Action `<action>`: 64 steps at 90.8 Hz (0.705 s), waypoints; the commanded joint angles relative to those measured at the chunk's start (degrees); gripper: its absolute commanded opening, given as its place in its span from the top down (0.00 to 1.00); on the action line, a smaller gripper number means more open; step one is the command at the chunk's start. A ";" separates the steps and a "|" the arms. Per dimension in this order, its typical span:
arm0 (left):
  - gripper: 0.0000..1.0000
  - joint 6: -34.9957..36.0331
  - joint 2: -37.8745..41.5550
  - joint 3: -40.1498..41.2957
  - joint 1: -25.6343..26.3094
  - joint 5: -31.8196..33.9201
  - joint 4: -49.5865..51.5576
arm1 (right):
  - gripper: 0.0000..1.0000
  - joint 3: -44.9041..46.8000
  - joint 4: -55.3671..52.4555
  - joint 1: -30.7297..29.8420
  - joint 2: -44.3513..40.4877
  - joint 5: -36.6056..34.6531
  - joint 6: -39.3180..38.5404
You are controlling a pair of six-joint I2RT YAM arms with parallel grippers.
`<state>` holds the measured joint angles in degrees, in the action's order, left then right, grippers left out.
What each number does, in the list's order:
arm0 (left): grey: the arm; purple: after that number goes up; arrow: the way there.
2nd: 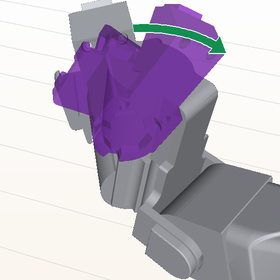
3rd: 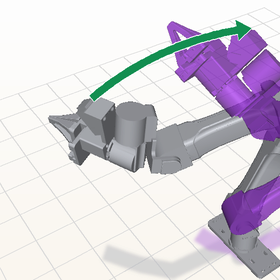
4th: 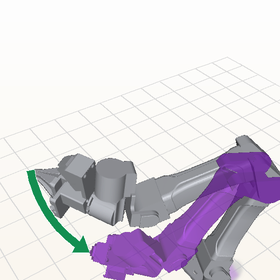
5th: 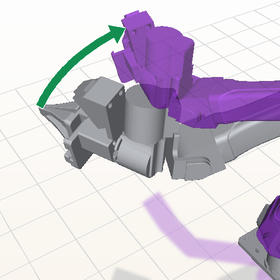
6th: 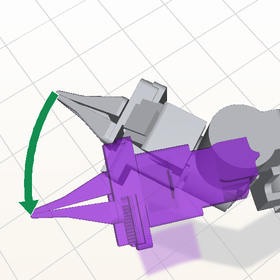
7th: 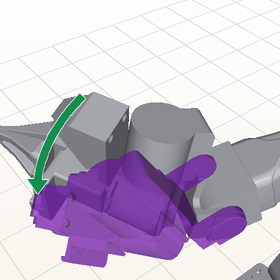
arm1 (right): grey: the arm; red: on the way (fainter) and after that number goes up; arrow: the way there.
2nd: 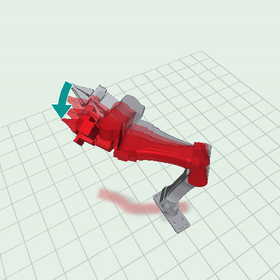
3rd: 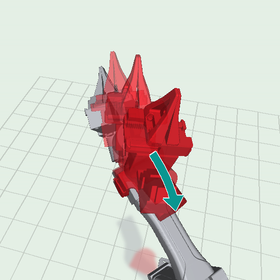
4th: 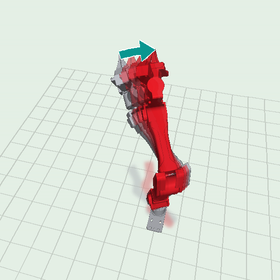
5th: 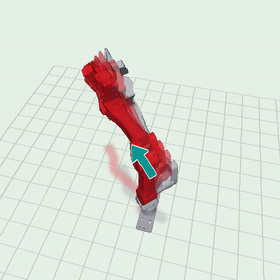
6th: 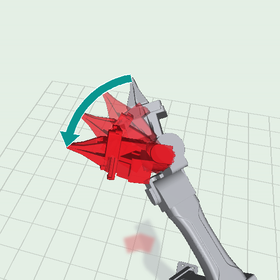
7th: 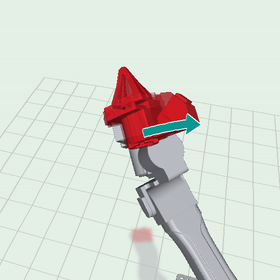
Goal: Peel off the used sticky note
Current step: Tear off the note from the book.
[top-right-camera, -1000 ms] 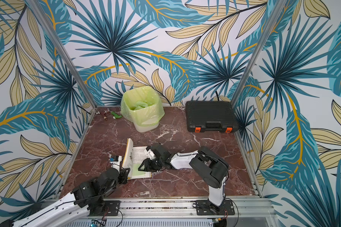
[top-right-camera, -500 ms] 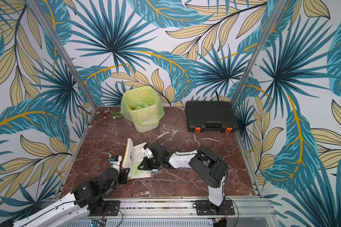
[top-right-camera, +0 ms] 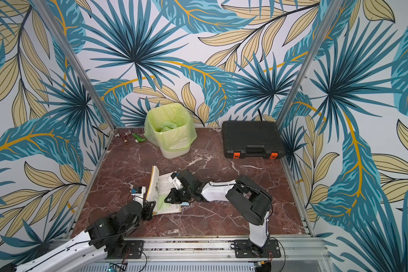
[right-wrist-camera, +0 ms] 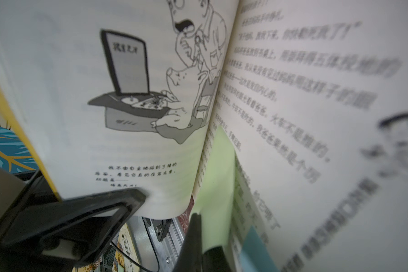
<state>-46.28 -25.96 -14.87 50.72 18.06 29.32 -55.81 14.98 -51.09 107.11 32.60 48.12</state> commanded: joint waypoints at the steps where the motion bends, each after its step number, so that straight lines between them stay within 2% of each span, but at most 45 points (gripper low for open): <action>1: 1.00 0.90 -0.46 1.34 -0.27 -0.97 1.15 | 1.00 1.75 5.29 1.74 -0.47 -1.12 3.27; 19: 1.00 1.17 -0.58 1.27 -0.27 -0.98 1.20 | 1.00 4.15 13.98 4.47 1.79 1.79 10.96; 30: 1.00 1.37 -0.76 1.17 -0.23 -0.84 1.53 | 1.00 4.84 15.07 4.63 2.02 1.50 12.81; 36: 1.00 1.43 -0.84 1.16 -0.25 -0.77 1.53 | 1.00 5.21 15.40 6.61 1.59 1.38 12.67; 54: 1.00 2.11 -1.37 0.66 -0.25 -0.55 1.77 | 1.00 7.77 14.86 10.75 -5.48 -1.23 7.80; 64: 1.00 2.53 -1.40 0.30 -0.19 -0.48 1.97 | 1.00 5.75 7.23 12.91 -13.00 -3.13 -0.91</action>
<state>-45.21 -26.68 -14.87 50.63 17.67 28.86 -48.80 26.55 -40.21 102.04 32.12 56.49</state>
